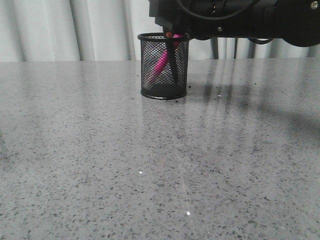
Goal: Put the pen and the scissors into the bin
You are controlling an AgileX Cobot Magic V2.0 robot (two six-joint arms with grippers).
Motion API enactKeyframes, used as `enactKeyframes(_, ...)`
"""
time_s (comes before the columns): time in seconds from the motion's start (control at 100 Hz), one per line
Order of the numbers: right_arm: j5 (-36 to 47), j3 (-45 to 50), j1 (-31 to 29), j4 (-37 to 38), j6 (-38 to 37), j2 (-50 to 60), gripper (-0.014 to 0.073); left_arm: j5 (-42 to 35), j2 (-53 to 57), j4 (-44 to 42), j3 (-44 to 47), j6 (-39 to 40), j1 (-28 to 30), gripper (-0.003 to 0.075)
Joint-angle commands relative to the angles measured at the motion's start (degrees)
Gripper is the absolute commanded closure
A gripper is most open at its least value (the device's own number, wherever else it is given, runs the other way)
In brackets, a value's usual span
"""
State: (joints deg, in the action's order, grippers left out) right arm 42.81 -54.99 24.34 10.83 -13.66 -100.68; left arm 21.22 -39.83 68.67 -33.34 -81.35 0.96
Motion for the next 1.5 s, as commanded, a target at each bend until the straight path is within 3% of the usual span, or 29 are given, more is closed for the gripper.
enactKeyframes(0.0,5.5,-1.3,-0.2,0.4,0.4,2.6,0.0371,-1.4,-0.1,1.5,-1.6,0.5,-0.4,0.0739)
enactKeyframes(0.09,6.6,-0.7,-0.2,0.4,0.4,2.6,0.0314,-1.4,-0.1,1.5,-1.6,0.5,-0.4,0.0739)
enactKeyframes(0.29,12.6,2.3,-0.3,0.4,0.4,3.4,0.0313,-1.4,-0.1,1.5,-1.6,0.5,-0.4,0.0739)
enactKeyframes(0.51,20.4,5.8,-1.3,0.0,0.4,8.7,0.0384,-1.4,-0.1,1.5,-1.6,0.5,-0.4,0.0739)
enactKeyframes(0.65,13.1,6.8,-4.0,0.0,0.4,15.4,0.0529,-1.4,-0.1,1.5,-1.6,0.5,-0.4,0.0739)
enactKeyframes(0.79,-2.0,7.0,-6.6,0.0,0.5,24.3,0.0665,-1.4,-0.1,1.5,-1.6,0.5,-0.4,0.0739)
enactKeyframes(1.05,-35.0,7.3,-9.7,0.2,9.5,41.8,0.0669,-2.0,0.8,3.6,-0.9,0.5,-0.4,0.0739)
enactKeyframes(1.22,-34.8,13.9,-12.3,0.4,9.5,52.2,0.067,-7.6,6.1,8.4,4.2,0.5,-0.4,0.0739)
enactKeyframes(1.49,-26.9,34.9,-13.4,0.4,9.5,70.2,0.0669,-14.3,22.8,14.5,15.2,0.5,-0.4,0.0739)
